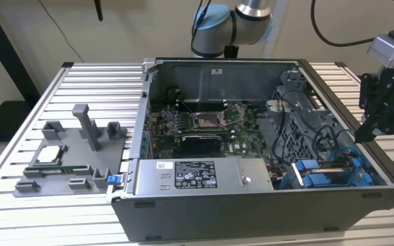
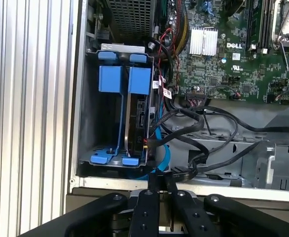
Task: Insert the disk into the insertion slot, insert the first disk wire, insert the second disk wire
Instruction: 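Insert the second disk wire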
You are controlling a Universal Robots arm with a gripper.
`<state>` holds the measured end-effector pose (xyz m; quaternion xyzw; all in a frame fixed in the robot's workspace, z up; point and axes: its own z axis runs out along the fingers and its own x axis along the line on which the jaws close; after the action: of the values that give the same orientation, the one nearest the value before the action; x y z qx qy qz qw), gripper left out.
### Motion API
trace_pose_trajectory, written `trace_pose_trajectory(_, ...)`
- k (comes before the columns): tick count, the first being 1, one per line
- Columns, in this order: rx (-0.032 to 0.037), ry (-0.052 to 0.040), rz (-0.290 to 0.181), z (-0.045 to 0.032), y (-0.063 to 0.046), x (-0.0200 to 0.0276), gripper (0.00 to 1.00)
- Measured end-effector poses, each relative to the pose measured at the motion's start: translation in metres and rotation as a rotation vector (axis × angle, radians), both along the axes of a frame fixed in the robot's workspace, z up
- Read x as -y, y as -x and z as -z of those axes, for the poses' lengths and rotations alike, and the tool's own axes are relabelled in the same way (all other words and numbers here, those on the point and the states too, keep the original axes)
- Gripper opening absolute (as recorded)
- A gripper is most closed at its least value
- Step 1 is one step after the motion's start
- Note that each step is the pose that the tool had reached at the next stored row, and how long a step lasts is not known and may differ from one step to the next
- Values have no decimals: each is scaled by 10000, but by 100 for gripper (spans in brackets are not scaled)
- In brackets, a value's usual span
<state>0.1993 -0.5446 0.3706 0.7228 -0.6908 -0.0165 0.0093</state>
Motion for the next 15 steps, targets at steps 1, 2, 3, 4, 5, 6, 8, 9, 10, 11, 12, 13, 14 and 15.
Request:
trace_pose_trajectory(1,0,-6,1,0,2,0,0)
trace_pose_trajectory(2,0,-16,2,-4,5,1,0)
trace_pose_trajectory(3,0,-23,2,-12,9,0,0)
trace_pose_trajectory(4,0,-30,2,-20,13,0,0)
trace_pose_trajectory(5,0,-40,3,-29,18,0,0)
trace_pose_trajectory(6,1,-49,4,-39,26,0,0)
trace_pose_trajectory(8,4,-60,6,-60,45,0,0)
trace_pose_trajectory(9,6,-64,6,-72,56,0,0)
trace_pose_trajectory(10,8,-66,6,-86,67,0,0)
trace_pose_trajectory(11,10,-68,7,-100,77,0,0)
trace_pose_trajectory(12,12,-70,6,-114,86,0,0)
trace_pose_trajectory(13,14,-71,7,-128,96,0,0)
trace_pose_trajectory(14,15,-72,7,-139,107,0,0)
trace_pose_trajectory(15,18,-73,7,-149,118,0,0)
